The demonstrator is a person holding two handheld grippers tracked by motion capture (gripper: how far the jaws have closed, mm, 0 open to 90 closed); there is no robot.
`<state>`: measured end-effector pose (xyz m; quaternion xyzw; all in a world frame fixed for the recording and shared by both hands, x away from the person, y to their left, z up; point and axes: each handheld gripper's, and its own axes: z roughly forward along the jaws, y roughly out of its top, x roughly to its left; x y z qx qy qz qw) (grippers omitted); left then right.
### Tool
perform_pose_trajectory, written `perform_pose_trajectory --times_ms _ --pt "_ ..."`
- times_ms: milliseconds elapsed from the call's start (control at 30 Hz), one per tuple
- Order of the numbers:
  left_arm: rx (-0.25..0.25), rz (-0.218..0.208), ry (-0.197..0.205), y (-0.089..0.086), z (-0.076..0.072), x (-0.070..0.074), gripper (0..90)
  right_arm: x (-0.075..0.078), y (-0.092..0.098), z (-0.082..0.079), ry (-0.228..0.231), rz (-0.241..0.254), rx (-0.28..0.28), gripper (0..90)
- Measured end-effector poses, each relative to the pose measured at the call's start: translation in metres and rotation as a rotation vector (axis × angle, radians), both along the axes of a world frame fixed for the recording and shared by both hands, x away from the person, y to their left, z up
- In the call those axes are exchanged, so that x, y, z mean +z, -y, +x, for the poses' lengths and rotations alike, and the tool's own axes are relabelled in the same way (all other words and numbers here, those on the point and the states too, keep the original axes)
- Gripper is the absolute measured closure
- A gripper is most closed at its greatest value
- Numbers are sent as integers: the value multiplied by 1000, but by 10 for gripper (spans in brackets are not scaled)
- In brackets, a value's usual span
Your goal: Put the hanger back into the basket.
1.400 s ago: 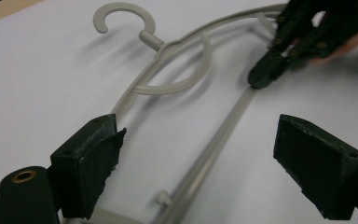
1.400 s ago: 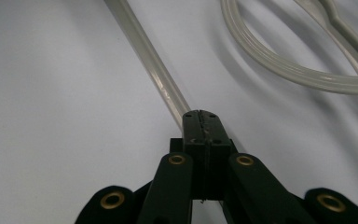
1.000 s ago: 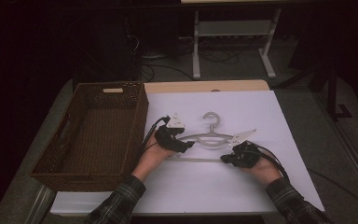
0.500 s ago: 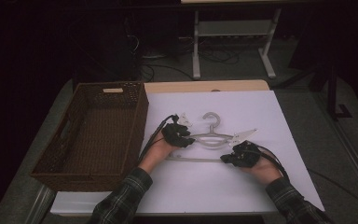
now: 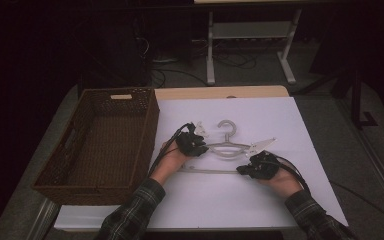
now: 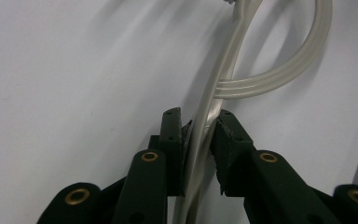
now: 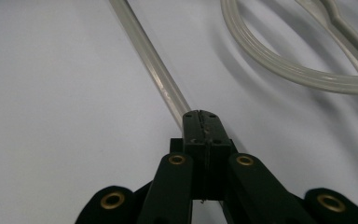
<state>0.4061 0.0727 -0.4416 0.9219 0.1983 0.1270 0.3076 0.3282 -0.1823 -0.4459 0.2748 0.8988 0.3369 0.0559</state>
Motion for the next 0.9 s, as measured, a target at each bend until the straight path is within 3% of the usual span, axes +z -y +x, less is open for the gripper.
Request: perform_pose_trajectory --times_ms 133,167,233,300,467,500,533,567,700,900 --pt "-32 8 15 -2 -2 4 769 -2 0 0 -23 14 24 900" --pt "-45 3 1 -2 -3 4 788 -2 -1 -1 -25 9 31 900" --pt "-10 -4 -6 -2 -5 4 817 0 -2 -1 -20 22 41 896" --pt "-22 -36 -29 -5 -3 5 824 5 0 -2 -8 51 42 874" --pt "-20 -48 -37 -7 -4 8 826 12 5 -4 7 98 40 833" --pt "-16 -53 -32 -7 -5 10 826 14 7 -4 11 121 35 765" --pt "-16 -53 -32 -7 -5 10 826 14 7 -4 11 121 35 765" --pt "-7 -75 -33 -7 -6 13 827 17 8 -5 19 135 27 669" --pt "4 -96 -34 -8 -8 18 827 24 10 -10 47 163 -23 478" --pt "47 -115 -22 -10 -12 31 829 35 23 -23 95 195 -69 376"
